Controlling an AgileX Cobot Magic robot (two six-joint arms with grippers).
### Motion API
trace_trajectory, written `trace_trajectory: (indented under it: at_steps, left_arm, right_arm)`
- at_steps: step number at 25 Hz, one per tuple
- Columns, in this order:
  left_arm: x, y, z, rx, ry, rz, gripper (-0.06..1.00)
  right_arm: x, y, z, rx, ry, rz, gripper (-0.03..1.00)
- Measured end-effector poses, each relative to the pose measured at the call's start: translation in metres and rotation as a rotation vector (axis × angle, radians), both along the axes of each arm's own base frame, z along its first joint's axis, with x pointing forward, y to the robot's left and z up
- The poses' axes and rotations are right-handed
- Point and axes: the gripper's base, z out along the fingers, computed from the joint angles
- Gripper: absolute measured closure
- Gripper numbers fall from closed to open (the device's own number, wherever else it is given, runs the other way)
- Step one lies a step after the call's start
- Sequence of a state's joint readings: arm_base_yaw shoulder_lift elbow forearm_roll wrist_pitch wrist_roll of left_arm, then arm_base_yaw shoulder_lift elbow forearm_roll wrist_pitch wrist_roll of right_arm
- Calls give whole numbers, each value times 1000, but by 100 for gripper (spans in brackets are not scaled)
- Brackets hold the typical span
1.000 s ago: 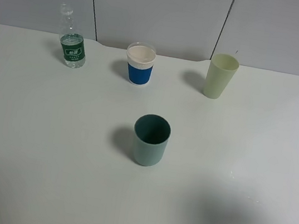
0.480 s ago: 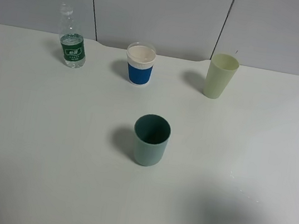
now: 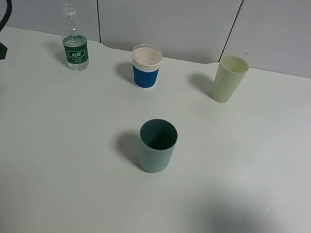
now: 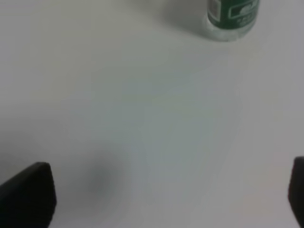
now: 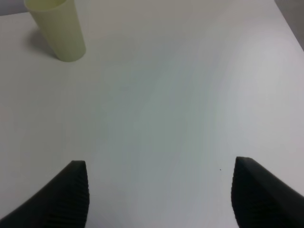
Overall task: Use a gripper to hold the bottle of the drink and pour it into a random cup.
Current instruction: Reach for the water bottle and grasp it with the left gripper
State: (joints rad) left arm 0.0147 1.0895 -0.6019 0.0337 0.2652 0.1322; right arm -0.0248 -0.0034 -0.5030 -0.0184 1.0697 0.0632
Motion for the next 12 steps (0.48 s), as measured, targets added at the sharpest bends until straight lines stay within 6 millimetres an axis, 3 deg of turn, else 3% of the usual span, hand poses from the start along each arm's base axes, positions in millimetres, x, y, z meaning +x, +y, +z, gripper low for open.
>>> trace_trajectory:
  at_steps: [12]
  left_arm:
    - [44, -20, -37, -15, -31, -77, -5]
  right_arm:
    - [0, 0, 0, 0, 0, 0, 33]
